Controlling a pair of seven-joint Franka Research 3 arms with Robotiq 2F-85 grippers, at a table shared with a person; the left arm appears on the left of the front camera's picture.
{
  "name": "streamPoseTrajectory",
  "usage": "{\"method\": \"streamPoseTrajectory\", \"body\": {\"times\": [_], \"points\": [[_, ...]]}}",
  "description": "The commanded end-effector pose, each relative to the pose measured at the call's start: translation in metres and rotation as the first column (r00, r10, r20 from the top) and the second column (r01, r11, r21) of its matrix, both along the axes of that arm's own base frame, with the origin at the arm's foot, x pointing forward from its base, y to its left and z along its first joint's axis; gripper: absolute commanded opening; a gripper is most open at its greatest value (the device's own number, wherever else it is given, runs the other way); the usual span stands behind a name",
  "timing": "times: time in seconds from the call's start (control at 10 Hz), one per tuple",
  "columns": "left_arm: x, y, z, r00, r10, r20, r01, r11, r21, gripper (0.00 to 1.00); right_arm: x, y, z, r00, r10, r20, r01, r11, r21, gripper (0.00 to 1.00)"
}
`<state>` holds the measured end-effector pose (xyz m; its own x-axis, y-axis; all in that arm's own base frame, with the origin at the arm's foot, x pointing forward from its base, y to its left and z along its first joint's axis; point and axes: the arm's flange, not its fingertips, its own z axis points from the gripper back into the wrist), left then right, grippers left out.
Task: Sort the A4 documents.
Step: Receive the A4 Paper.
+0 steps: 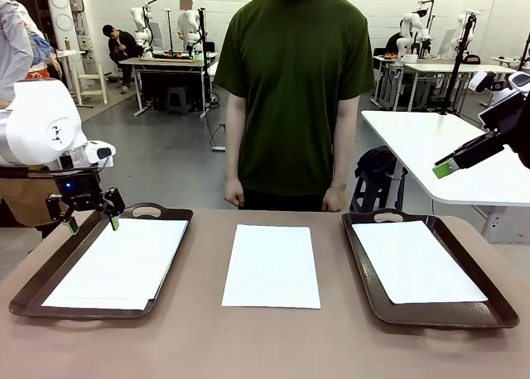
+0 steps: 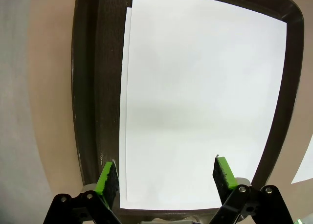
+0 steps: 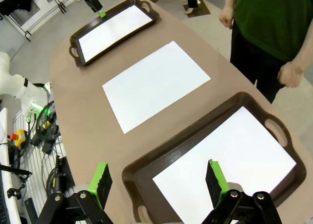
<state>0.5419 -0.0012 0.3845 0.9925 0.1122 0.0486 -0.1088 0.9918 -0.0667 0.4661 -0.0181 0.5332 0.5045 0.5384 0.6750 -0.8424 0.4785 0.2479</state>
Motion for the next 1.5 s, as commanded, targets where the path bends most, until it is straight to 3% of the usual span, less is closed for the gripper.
{"method": "streamPoseTrajectory", "body": {"times": [0.0, 0.2, 0.4, 0.6, 0.7, 0.9, 1.0, 1.2, 1.4], "points": [[0.001, 0.001, 0.0, 1.0, -0.019, 0.003, 0.019, 1.0, 0.002, 1.0, 0.0, 0.002, 0.0, 1.0, 0.004, 0.0, -0.004, 1.0, -0.001, 1.0], [0.0, 0.0, 0.0, 1.0, 0.0, 0.0, 0.0, 1.0, 0.0, 1.0, 0.0, 0.002, 0.0, 1.0, 0.004, 0.0, -0.004, 1.0, -0.001, 1.0], [-0.008, -0.049, 0.036, 0.97, -0.187, 0.156, 0.178, 0.982, 0.068, 1.0, 0.0, 0.002, 0.0, 1.0, 0.004, 0.0, -0.004, 1.0, -0.001, 1.0], [-0.026, -0.064, 0.067, 0.89, -0.37, 0.267, 0.349, 0.929, 0.123, 1.0, 0.0, 0.002, 0.0, 1.0, 0.004, 0.0, -0.004, 1.0, -0.001, 1.0], [-0.037, -0.064, 0.077, 0.847, -0.427, 0.315, 0.425, 0.902, 0.08, 1.0, 0.0, 0.002, 0.0, 1.0, 0.004, 0.0, -0.004, 1.0, -0.001, 1.0], [-0.064, -0.057, 0.084, 0.733, -0.605, 0.31, 0.643, 0.765, -0.028, 1.0, 0.0, 0.002, 0.0, 1.0, 0.004, 0.0, -0.004, 1.0, -0.001, 1.0], [-0.075, -0.048, 0.089, 0.69, -0.649, 0.32, 0.691, 0.722, -0.025, 1.0, 0.0, 0.002, 0.0, 1.0, 0.004, 0.0, -0.004, 1.0, -0.001, 1.0], [-0.1, -0.04, 0.117, 0.635, -0.625, 0.453, 0.72, 0.692, -0.054, 1.0, 0.0, 0.002, 0.0, 1.0, 0.004, 0.0, -0.004, 1.0, -0.001, 1.0], [-0.116, -0.057, 0.145, 0.593, -0.596, 0.541, 0.704, 0.711, 0.011, 1.0, 0.0, 0.002, 0.0, 1.0, 0.004, 0.0, -0.004, 1.0, -0.001, 1.0]]}}
